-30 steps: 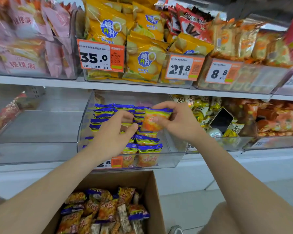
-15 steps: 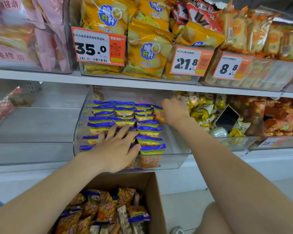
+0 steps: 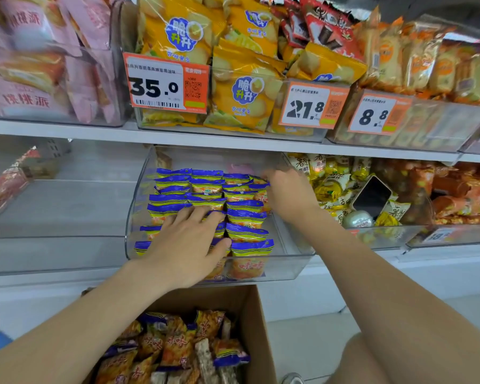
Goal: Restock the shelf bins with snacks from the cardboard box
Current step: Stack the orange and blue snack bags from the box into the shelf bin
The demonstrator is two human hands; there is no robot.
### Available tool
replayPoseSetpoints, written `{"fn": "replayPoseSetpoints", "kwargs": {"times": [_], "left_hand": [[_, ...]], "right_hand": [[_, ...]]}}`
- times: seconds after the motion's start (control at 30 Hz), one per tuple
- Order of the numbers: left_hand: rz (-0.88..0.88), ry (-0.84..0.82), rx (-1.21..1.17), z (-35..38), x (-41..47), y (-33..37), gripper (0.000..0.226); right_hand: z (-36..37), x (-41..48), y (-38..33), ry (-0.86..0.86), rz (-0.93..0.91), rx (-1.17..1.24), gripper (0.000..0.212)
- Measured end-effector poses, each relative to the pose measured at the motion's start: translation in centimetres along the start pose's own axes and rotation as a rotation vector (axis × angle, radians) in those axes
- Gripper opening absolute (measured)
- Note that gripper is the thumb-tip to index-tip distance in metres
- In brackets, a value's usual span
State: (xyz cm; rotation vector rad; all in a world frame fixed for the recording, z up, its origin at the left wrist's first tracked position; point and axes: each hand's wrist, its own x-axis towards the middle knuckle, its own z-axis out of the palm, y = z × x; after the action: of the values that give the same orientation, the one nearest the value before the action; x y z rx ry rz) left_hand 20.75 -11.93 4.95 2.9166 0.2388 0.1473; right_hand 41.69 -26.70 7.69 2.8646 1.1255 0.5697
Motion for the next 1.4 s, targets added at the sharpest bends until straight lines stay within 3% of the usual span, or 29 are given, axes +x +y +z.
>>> {"fn": "replayPoseSetpoints", "kwargs": {"times": [0.1, 0.2, 0.27, 0.47, 0.57, 0.67, 0.77, 0.93, 1.03, 1.1, 1.23, 1.3, 1.4], "left_hand": [[0.015, 0.178, -0.039, -0.6, -1.4, -0.1, 0.045], [0.109, 0.34, -0.125, -1.4, -4.2, 0.1, 0.019], [0.16, 0.283, -0.176, -1.7, -6.6, -0.1, 0.01], [0.116, -0.382, -0.004, 2.4, -10.5, -3.4, 0.017], [-0.018, -0.531, 0.012, 5.0, -11.0, -5.1, 0.018], [-0.159, -0.551, -0.023, 7.6, -11.6, -6.9, 0.031], [-0.177, -0.506, 0.016, 10.4, -11.8, -8.4, 0.043], [-0.212, -0.459, -0.031, 13.9, -11.0, -8.9, 0.078], [-0.274, -0.493, -0.101, 15.9, -10.4, -9.2, 0.073], [-0.291, -0.556, -0.115, 17.4, -10.4, -9.7, 0.06], [-0.309, -0.492, -0.194, 19.1, -10.6, -10.0, 0.028], [-0.305, -0.47, -0.232, 19.7, -10.8, -9.9, 0.03], [-0.312, -0.509, -0.287, 20.4, -11.3, -9.5, 0.061]], "right_hand": [[-3.2, -4.0, -1.7, 0.068, 0.01, 0.449, 0.028], [-7.4, -8.3, -4.5, -0.02, -0.074, 0.813, 0.01], [-9.0, -11.3, -6.7, -0.148, -0.215, 0.919, 0.006], [-4.8, -17.9, -11.9, -0.528, -0.429, 0.666, 0.017], [-0.4, -19.2, -13.5, -0.635, -0.387, 0.521, 0.023], [3.4, -19.5, -14.0, -0.684, -0.272, 0.411, 0.014], [5.3, -20.1, -14.3, -0.746, -0.195, 0.224, 0.013], [10.6, -21.6, -15.3, -0.865, -0.131, 0.219, 0.044], [11.9, -22.2, -15.4, -0.995, -0.086, 0.365, 0.019], [12.7, -22.5, -15.2, -1.074, -0.09, 0.421, 0.018], [15.6, -23.4, -15.1, -1.033, -0.064, 0.284, 0.072], [16.5, -24.2, -15.4, -1.064, -0.1, 0.244, 0.078], [17.1, -25.7, -16.2, -1.127, -0.157, 0.253, 0.059]]}}
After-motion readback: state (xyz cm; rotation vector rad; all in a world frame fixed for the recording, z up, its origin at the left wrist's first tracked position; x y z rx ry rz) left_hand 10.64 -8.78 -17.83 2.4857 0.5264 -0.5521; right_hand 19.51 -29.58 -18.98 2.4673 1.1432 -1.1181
